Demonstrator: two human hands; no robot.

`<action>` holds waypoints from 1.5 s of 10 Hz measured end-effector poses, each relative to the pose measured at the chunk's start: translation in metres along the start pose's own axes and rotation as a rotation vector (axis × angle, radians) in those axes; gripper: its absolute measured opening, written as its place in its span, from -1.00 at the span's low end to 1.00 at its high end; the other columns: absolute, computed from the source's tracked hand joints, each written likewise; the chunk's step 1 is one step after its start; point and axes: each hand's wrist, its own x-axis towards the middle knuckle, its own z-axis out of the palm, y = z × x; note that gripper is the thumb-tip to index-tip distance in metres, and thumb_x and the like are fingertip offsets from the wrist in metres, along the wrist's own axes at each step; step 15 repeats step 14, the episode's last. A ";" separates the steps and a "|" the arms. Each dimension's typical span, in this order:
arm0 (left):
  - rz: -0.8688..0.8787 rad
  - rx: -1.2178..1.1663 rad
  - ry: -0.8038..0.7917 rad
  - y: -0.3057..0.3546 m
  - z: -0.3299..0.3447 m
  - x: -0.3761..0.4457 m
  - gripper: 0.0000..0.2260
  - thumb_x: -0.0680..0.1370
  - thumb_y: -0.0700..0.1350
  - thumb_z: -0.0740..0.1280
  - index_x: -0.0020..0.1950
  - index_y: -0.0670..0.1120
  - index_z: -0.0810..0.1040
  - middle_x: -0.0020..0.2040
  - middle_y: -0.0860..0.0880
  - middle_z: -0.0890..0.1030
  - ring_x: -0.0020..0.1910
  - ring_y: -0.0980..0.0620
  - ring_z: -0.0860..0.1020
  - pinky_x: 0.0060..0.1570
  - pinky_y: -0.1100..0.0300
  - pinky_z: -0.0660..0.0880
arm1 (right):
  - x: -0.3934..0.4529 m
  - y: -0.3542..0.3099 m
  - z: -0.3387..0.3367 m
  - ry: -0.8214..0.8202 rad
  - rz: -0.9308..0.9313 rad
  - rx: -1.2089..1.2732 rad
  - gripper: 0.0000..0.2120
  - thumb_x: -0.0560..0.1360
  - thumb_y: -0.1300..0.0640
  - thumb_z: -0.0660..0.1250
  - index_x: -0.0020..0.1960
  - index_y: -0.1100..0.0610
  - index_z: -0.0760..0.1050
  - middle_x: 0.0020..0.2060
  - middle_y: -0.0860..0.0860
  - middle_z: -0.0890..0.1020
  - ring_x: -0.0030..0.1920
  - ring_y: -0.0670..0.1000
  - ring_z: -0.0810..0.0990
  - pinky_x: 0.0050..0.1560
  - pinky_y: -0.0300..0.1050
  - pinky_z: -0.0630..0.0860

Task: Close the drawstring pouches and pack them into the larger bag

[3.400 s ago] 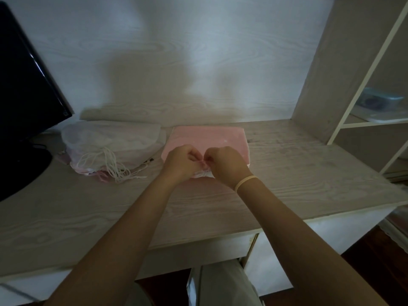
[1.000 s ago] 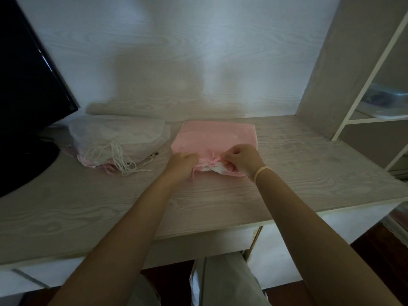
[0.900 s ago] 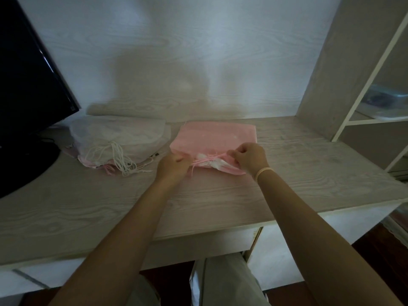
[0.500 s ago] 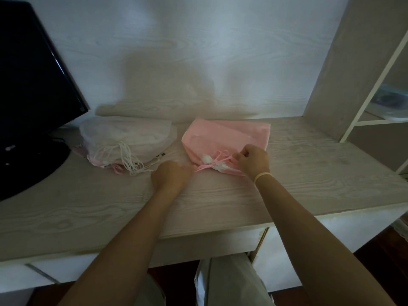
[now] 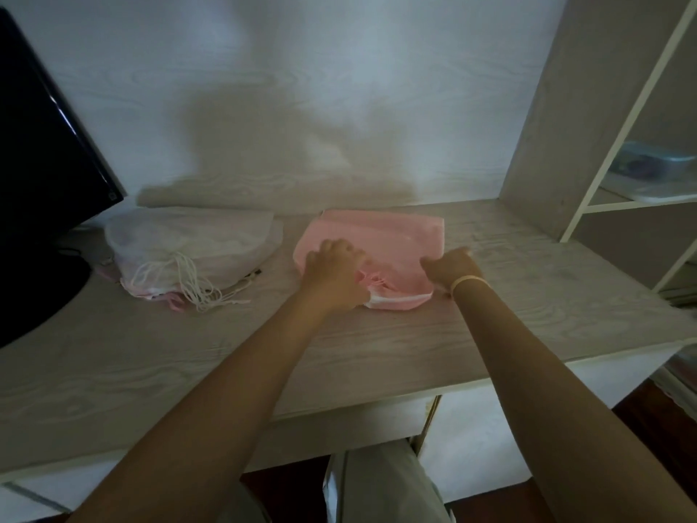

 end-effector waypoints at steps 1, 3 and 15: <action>0.068 -0.002 -0.186 0.010 0.006 0.008 -0.54 0.40 0.15 0.39 0.29 0.10 0.53 0.21 -0.08 0.47 0.23 -0.15 0.42 0.07 0.03 0.34 | 0.005 -0.003 -0.004 -0.208 0.039 0.092 -0.75 0.49 0.15 0.34 0.01 0.35 0.49 -0.22 0.20 0.58 -0.29 0.14 0.56 -0.17 0.01 0.59; -0.032 -0.314 -0.053 -0.015 -0.006 -0.002 -0.51 0.40 0.08 0.48 0.30 0.03 0.50 0.10 0.02 0.60 -0.01 -0.04 0.57 -0.06 0.14 0.48 | -0.004 -0.086 -0.018 -0.035 -0.254 0.427 -0.91 0.45 0.32 0.34 -0.15 0.34 0.60 -0.42 0.13 0.56 -0.47 0.04 0.58 -0.37 -0.09 0.62; -0.960 -1.305 0.233 -0.110 -0.026 -0.068 -0.76 0.54 -0.07 0.25 -0.31 -0.11 0.42 -0.43 -0.05 0.41 -0.52 -0.01 0.35 -0.50 0.23 0.28 | -0.088 -0.153 0.104 -0.354 -0.663 0.180 -0.44 0.49 0.18 0.37 0.45 0.06 0.28 0.31 0.20 0.42 0.14 0.15 0.51 0.12 0.11 0.56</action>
